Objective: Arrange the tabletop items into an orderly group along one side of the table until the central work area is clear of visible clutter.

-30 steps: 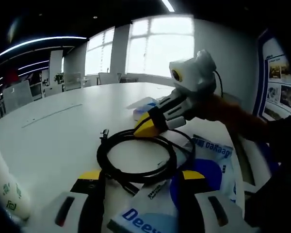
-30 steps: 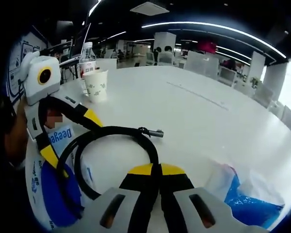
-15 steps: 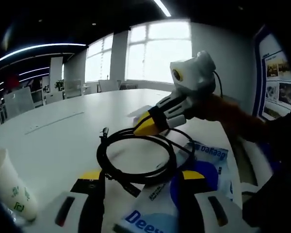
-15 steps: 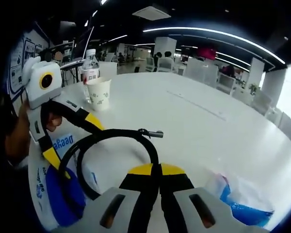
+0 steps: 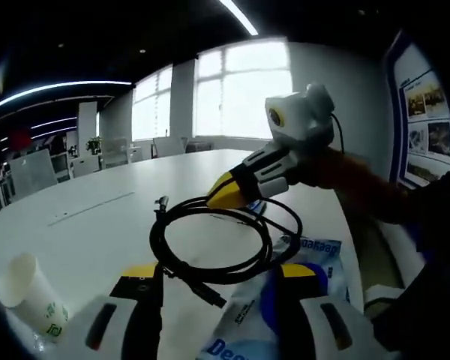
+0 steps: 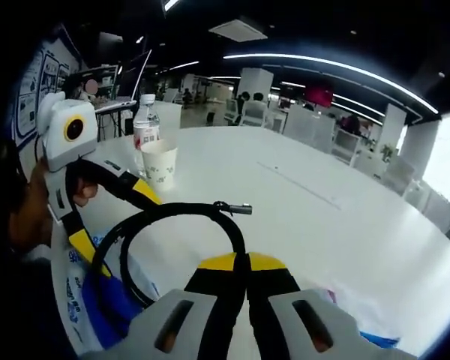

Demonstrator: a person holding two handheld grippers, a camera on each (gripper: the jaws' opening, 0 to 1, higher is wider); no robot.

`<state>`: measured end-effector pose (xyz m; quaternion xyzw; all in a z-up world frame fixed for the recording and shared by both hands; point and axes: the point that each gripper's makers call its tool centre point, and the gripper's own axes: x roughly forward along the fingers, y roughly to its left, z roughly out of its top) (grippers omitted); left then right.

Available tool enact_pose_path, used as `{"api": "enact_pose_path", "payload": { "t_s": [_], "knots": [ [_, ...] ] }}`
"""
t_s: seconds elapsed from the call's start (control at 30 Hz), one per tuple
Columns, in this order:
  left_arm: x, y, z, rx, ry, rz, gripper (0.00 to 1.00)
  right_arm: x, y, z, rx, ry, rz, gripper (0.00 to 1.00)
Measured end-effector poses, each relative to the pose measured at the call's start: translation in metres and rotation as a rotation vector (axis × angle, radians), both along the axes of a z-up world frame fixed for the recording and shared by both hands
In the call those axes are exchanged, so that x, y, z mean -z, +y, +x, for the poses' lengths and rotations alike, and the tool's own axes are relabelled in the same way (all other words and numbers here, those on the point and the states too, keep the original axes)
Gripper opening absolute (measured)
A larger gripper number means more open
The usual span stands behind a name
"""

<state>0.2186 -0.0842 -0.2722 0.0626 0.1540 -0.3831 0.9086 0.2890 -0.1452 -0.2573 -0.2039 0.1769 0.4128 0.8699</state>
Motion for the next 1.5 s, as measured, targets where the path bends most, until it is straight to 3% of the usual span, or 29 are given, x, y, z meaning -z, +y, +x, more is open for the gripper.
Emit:
{"api": "enact_pose_path", "payload": {
  "t_s": [0.37, 0.67, 1.03, 1.5],
  "knots": [
    [-0.041, 0.006, -0.002, -0.006, -0.082, 0.006, 0.58, -0.042, 0.006, -0.005, -0.009, -0.071, 0.025, 0.0],
    [-0.058, 0.011, -0.005, -0.01, -0.113, 0.015, 0.58, -0.061, 0.012, -0.007, -0.016, -0.107, 0.026, 0.0],
    [-0.053, 0.005, -0.01, -0.003, -0.107, 0.011, 0.58, -0.052, 0.004, -0.013, -0.006, -0.092, 0.027, 0.0],
    [-0.05, -0.04, -0.019, 0.071, -0.106, 0.01, 0.58, -0.049, -0.046, -0.027, 0.065, -0.086, 0.029, 0.0]
  ]
}}
